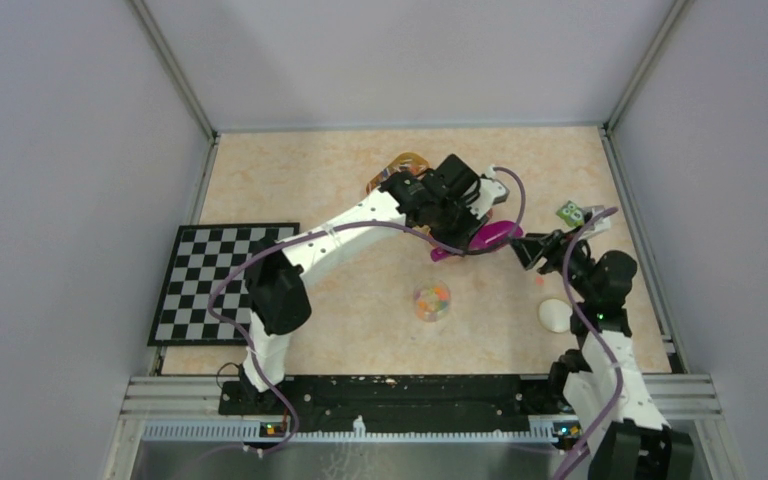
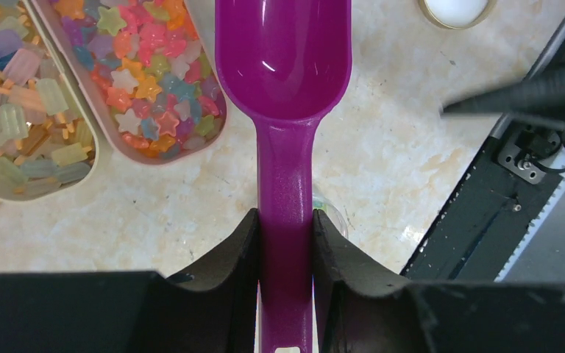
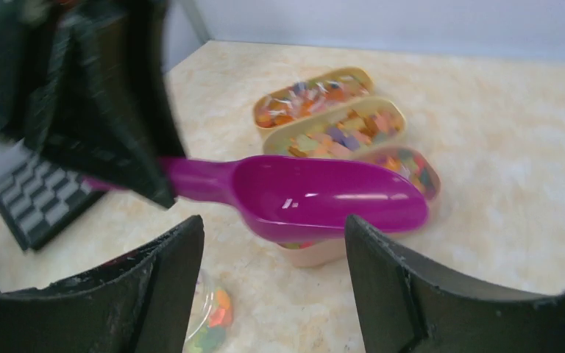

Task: Pack the candies
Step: Adjust the spatula.

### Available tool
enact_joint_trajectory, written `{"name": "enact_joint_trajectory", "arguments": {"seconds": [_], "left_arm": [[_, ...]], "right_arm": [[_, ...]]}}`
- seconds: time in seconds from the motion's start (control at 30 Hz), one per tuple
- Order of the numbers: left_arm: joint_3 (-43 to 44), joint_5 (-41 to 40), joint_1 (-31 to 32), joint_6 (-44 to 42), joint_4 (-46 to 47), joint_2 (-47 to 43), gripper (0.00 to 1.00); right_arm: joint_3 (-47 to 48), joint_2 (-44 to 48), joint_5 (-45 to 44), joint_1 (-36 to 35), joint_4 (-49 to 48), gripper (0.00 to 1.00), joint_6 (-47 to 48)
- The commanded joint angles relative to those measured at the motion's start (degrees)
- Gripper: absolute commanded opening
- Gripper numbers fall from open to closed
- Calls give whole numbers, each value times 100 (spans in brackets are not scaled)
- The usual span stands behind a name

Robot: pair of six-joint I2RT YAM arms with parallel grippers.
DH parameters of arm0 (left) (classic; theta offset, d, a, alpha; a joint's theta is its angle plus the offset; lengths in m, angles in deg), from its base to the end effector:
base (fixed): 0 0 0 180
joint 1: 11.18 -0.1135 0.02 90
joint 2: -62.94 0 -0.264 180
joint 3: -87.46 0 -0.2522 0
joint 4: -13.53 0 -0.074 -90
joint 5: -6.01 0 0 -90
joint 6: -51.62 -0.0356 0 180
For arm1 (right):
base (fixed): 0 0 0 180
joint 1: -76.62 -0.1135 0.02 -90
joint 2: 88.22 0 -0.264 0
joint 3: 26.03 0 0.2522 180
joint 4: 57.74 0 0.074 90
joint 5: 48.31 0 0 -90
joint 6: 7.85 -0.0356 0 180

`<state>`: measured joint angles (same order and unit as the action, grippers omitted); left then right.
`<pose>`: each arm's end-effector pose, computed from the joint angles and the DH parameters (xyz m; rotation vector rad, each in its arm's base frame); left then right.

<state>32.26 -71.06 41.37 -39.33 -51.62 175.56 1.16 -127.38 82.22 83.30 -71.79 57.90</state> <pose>0.2573 -0.3490 0.3236 1.2496 2.2615 -0.6397 0.1646 0.0040 0.2316 -0.1526 1.5891 0.7801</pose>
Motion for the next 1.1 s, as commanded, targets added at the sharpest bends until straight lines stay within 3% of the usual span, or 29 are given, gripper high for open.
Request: {"name": "enact_joint_trajectory", "arguments": {"seconds": [0.0, 0.23, 0.33, 0.4, 0.53, 0.77, 1.07], "left_arm": [[14, 395, -17, -21, -359, -516, 0], [-73, 845, -96, -110, -434, -781, 0], [-158, 895, -118, -115, -354, -868, 0], [-177, 1032, -159, -111, -305, -898, 0], [-286, 1341, -206, -133, 32, -1004, 0], [-854, 1635, -211, -341, 990, -1408, 0], [-1924, 1289, -211, -961, 1775, -1850, 0]], "right_arm": [[31, 423, 38, -1047, -830, 71, 2250], [630, -119, 229, -1734, 98, 68, 3715], [833, -401, 425, -1762, 438, 63, 3907], [885, -507, 540, -1794, 513, 54, 3891], [838, -669, 450, -1871, 261, 23, 3597], [972, -1104, 382, -1883, -4, 0, 2726], [792, -1431, 213, -1881, -905, 0, 1574]]}}
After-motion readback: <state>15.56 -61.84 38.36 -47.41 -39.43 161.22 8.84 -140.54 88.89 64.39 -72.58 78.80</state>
